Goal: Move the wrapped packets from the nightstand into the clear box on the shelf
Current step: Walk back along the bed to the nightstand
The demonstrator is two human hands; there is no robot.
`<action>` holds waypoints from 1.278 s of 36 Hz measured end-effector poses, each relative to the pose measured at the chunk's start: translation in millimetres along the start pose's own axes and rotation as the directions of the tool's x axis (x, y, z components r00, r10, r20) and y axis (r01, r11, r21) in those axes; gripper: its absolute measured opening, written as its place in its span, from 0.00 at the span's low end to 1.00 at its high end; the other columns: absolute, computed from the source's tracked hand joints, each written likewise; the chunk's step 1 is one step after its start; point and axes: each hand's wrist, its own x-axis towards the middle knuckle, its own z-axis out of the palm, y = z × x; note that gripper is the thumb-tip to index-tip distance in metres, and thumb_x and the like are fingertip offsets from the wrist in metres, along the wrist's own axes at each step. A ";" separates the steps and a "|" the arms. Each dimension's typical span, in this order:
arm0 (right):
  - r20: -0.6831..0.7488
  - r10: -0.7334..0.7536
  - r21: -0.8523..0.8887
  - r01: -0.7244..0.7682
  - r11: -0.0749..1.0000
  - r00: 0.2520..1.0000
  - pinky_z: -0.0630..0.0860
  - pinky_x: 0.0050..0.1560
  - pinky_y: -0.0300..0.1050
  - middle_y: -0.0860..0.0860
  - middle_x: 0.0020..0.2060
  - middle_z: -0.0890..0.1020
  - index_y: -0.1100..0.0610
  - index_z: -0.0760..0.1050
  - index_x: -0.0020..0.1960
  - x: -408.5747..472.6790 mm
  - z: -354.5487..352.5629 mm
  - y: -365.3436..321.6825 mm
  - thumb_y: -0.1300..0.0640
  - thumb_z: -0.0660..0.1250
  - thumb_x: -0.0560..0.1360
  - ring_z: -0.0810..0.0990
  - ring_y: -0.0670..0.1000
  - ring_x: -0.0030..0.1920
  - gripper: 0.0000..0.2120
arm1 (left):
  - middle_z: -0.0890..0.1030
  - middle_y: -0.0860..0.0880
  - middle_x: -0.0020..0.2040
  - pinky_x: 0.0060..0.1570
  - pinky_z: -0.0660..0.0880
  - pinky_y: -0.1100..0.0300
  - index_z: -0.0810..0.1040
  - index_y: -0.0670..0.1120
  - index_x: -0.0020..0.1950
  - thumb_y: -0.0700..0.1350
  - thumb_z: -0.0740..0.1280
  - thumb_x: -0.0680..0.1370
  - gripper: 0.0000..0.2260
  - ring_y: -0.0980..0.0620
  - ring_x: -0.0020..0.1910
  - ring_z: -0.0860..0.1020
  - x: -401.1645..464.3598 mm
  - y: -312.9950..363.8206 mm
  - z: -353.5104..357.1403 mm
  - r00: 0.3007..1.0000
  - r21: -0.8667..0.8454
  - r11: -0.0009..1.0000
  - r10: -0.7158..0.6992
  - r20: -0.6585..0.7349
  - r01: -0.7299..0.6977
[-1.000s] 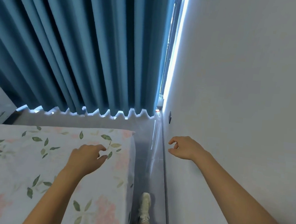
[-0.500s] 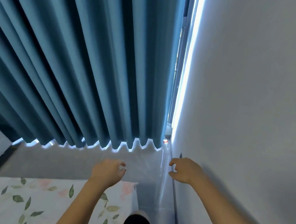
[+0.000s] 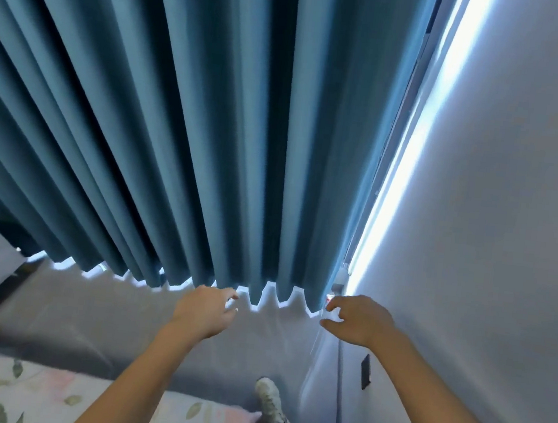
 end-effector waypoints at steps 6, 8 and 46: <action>0.037 -0.114 -0.039 0.115 0.993 0.993 0.74 0.56 0.44 0.44 0.54 0.80 0.44 0.75 0.59 142.9 -50.4 -44.9 0.38 0.61 0.74 0.75 0.49 0.59 0.18 | 0.80 0.55 0.56 0.55 0.70 0.57 0.71 0.58 0.65 0.52 0.58 0.79 0.15 0.52 0.59 0.75 94.0 -61.6 -28.1 0.981 -0.090 0.978 -0.192 -0.016 0.190; 0.061 -0.177 -0.069 0.181 0.981 0.982 0.74 0.55 0.44 0.44 0.53 0.81 0.44 0.75 0.59 188.2 -68.5 -68.0 0.37 0.60 0.75 0.76 0.49 0.59 0.19 | 0.80 0.55 0.57 0.58 0.70 0.57 0.71 0.57 0.66 0.52 0.59 0.79 0.15 0.51 0.60 0.75 119.9 -83.9 -39.5 0.968 -0.123 0.960 -0.253 -0.007 0.250; 0.446 -0.847 -0.107 0.957 0.271 0.290 0.71 0.54 0.42 0.45 0.58 0.78 0.46 0.71 0.64 551.0 -100.9 -594.8 0.44 0.59 0.76 0.75 0.50 0.60 0.18 | 0.80 0.53 0.59 0.55 0.73 0.57 0.73 0.57 0.64 0.53 0.57 0.78 0.15 0.49 0.60 0.76 212.6 -435.7 -133.3 0.350 -0.378 0.301 -0.934 0.068 0.876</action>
